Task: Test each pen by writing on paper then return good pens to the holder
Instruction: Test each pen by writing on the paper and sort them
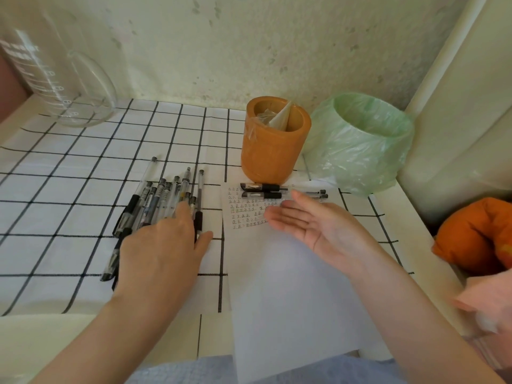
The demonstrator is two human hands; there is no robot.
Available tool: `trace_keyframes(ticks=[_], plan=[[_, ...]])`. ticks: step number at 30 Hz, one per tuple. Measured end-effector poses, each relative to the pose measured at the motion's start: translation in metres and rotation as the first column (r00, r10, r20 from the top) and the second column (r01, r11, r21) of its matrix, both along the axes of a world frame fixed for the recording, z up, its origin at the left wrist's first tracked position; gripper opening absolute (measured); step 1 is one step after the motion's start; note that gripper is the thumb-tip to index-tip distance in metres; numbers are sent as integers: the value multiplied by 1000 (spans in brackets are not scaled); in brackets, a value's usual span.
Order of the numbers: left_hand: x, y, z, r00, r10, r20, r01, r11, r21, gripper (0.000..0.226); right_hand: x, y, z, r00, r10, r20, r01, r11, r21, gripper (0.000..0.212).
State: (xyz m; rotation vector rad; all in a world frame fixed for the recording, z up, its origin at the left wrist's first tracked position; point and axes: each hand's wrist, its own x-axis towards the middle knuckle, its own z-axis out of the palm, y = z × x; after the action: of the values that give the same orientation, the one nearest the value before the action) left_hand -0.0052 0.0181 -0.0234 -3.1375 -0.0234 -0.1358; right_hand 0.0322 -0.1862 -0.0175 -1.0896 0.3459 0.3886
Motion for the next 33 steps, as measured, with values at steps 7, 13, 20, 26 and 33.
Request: trace_keyframes(ticks=[7, 13, 20, 26, 33], plan=[[-1, -6, -1, 997, -7, -79, 14, 996, 91, 44, -1, -1, 1, 999, -8, 38, 11, 997, -83, 13], [3, -6, 5, 994, -9, -111, 14, 999, 43, 15, 0, 1, 1, 998, -36, 53, 40, 997, -69, 10], [1, 1, 14, 988, -127, 90, 147, 953, -264, 72, -4, 6, 8, 989, 85, 119, -61, 980, -190, 37], [-6, -19, 7, 938, -335, 86, 333, 805, -491, 45, -10, 16, 7, 927, 224, 301, -82, 905, -418, 49], [1, -26, 1, 933, -359, 36, 228, 509, -830, 19, -13, 18, 4, 893, 241, 379, -71, 910, -409, 10]])
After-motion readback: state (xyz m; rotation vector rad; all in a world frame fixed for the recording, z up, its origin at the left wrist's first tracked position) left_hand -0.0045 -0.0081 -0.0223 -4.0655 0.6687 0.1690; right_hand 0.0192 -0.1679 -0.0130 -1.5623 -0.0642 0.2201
